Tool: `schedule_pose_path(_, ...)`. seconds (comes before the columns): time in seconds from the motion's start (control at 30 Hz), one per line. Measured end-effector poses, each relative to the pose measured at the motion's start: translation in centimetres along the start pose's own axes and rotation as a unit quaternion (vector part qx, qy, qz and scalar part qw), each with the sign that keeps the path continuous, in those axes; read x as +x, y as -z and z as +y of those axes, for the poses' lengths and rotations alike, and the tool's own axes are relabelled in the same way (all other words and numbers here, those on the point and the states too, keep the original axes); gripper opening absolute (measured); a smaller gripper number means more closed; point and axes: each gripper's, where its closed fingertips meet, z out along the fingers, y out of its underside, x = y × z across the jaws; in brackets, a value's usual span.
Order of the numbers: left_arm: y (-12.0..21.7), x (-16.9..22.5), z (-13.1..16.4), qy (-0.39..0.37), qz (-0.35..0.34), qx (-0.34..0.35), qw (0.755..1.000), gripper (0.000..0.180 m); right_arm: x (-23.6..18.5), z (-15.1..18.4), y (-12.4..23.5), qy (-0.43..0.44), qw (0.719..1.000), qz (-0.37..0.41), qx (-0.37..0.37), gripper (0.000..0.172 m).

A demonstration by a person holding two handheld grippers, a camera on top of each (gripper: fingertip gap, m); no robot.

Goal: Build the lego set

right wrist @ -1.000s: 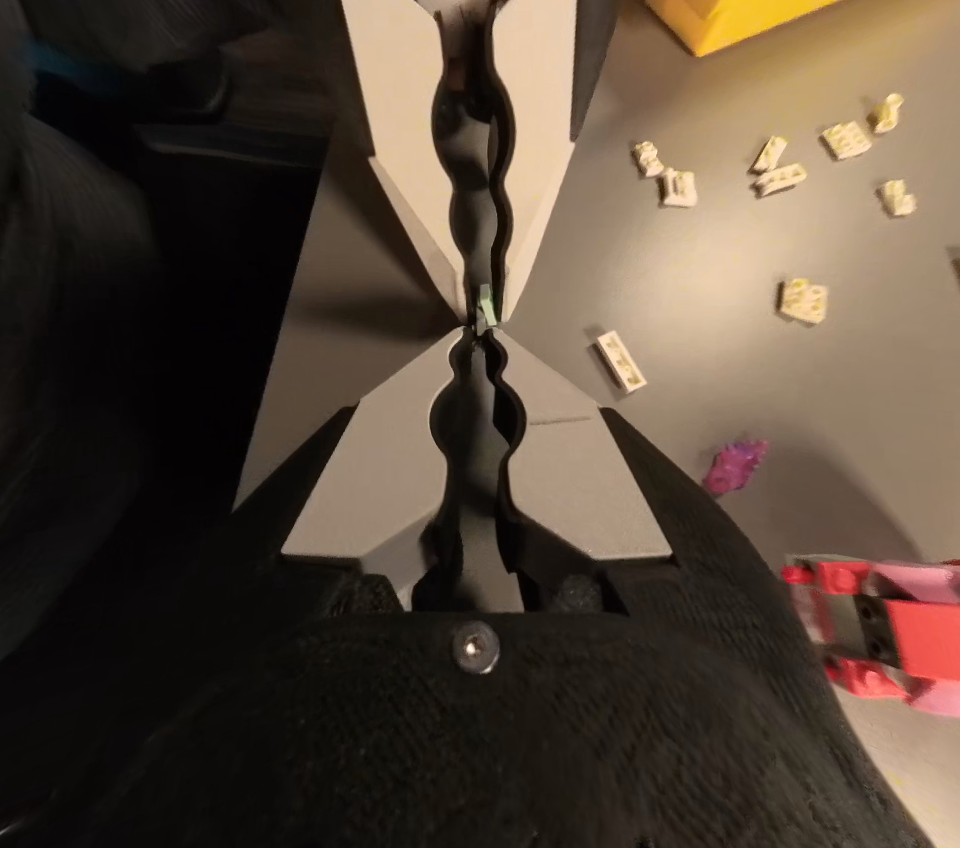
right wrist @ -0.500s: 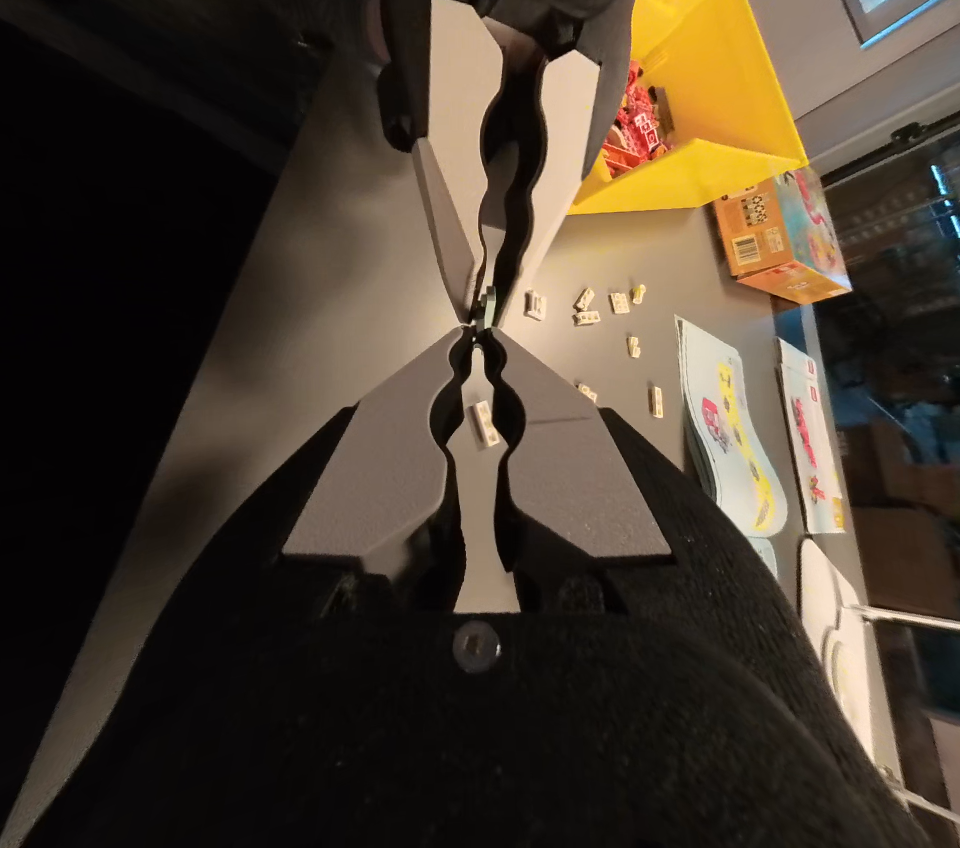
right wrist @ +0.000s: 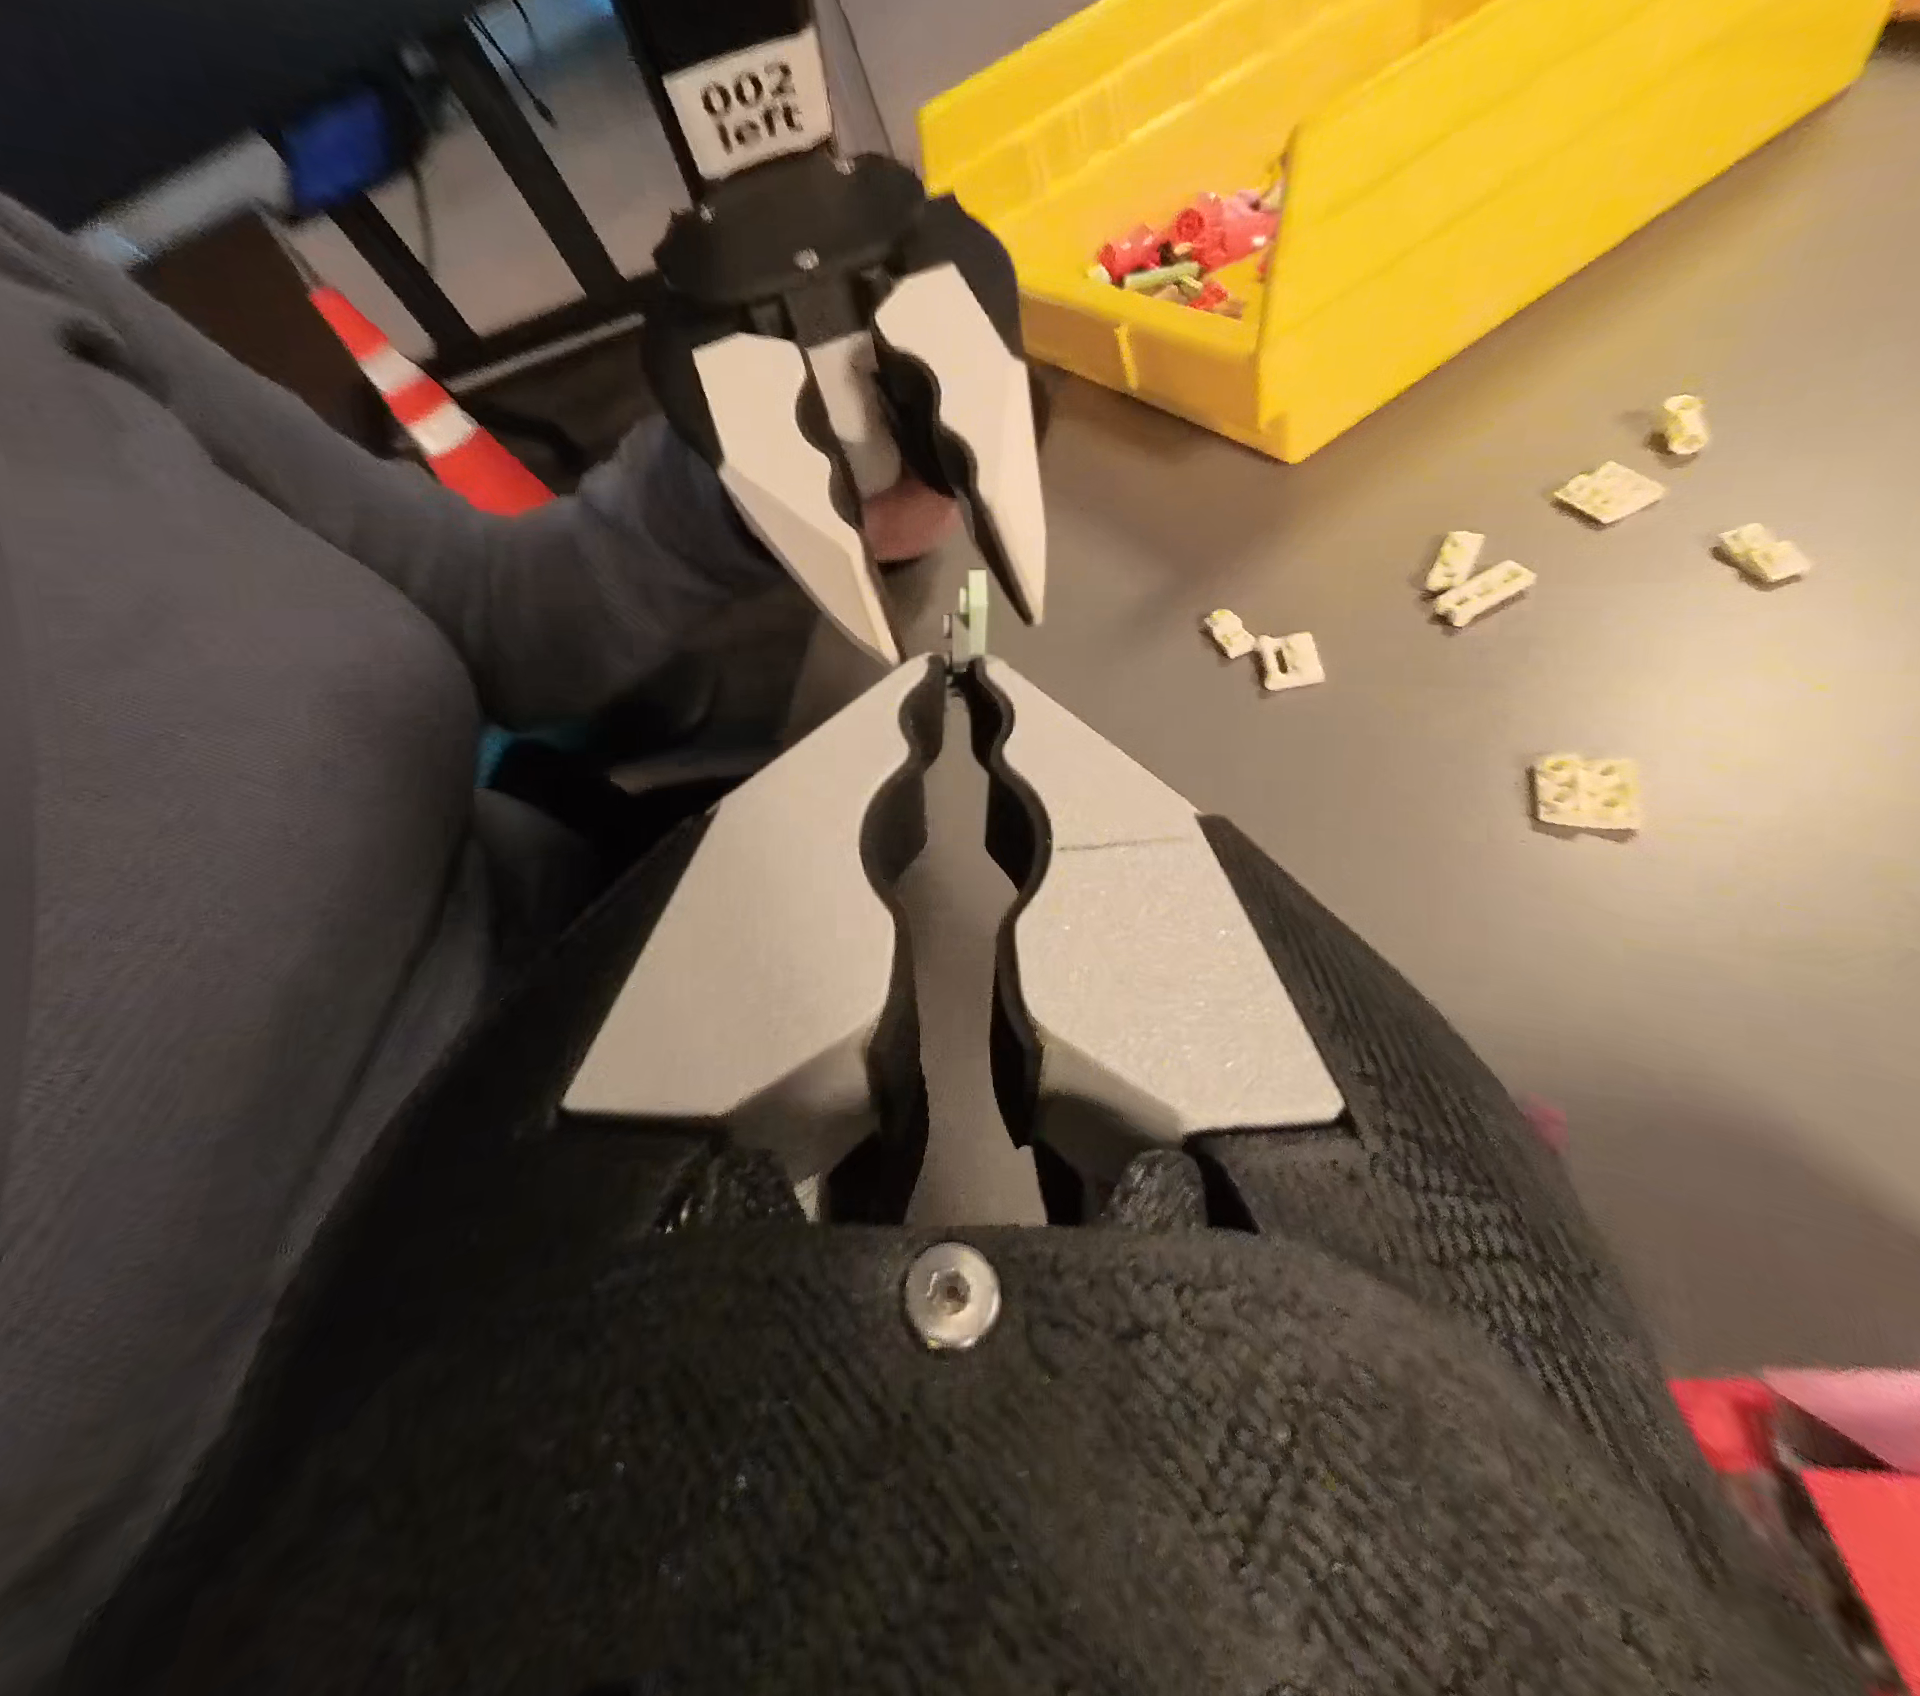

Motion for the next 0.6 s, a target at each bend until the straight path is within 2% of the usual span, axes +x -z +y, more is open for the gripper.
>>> schedule_pose_path(0.17,-0.1,-0.2,-0.1,-0.012,-0.032,0.008,0.999,0.024,-0.2,-0.9,-0.1,-0.067,0.996,-0.03,0.044,0.003)
schedule_pose_path(0.3,0.2,-0.3,-1.8,-0.024,-0.066,0.055,0.996,0.023,-0.2,-2.1,0.3,-0.158,0.981,-0.064,0.087,0.003)
schedule_pose_path(0.43,0.7,-0.3,-2.9,-0.121,-0.126,0.065,0.983,0.024,-0.6,-2.7,0.9,-0.23,0.961,-0.111,0.107,0.003)
schedule_pose_path(0.6,0.1,1.6,-2.4,-0.209,-0.107,0.027,0.972,0.033,-1.1,-1.6,0.8,-0.26,0.955,-0.133,0.06,0.003)
